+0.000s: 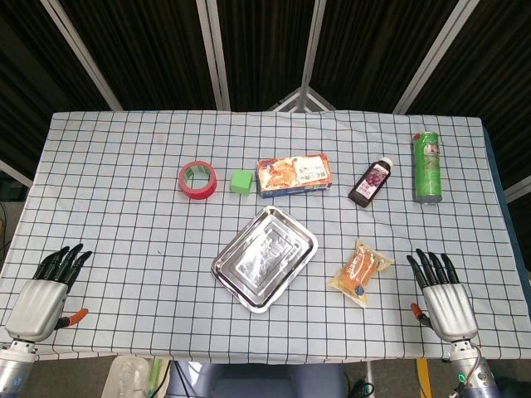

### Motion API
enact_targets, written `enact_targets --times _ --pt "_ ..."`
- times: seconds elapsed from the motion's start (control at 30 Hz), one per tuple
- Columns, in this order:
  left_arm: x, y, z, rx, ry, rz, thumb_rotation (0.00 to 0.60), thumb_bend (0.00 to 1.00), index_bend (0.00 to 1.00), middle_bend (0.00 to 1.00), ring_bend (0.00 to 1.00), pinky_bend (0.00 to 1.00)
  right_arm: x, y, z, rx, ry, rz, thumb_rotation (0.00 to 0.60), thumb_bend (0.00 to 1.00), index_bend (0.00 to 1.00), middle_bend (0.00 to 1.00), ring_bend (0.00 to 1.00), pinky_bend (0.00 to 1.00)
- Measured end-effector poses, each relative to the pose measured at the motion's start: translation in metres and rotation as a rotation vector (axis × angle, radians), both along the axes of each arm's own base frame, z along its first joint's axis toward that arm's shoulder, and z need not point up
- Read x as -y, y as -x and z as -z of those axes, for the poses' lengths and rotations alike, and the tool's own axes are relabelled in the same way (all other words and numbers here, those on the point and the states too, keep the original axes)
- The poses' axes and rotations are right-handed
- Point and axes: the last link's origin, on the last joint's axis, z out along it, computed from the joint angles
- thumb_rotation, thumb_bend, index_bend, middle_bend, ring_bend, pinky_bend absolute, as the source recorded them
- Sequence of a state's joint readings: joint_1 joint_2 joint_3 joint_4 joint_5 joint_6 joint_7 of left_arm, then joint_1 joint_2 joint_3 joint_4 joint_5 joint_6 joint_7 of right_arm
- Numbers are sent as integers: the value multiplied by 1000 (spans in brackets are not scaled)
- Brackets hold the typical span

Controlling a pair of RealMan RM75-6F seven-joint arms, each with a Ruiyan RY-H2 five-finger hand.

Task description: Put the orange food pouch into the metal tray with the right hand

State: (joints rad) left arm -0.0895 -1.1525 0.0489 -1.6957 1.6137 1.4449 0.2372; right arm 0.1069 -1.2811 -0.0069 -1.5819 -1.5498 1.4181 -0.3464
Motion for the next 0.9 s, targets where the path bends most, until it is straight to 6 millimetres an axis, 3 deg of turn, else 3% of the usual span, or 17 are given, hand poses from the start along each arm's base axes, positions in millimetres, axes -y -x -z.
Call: enact_targets --times 0.2,0.43,0.9 --pt "1 -2 0 1 -4 8 600 66 0 0 0 92 -1 -3 6 -6 -23 -26 600 316 0 0 0 0" --pt "-1 -4 5 -7 7 11 600 69 0 0 0 92 2 -11 29 -33 -89 -93 600 316 0 0 0 11" --pt "-6 0 -1 4 -4 -13 600 69 0 0 0 92 40 -31 81 -167 -200 -120 600 316 0 0 0 21"
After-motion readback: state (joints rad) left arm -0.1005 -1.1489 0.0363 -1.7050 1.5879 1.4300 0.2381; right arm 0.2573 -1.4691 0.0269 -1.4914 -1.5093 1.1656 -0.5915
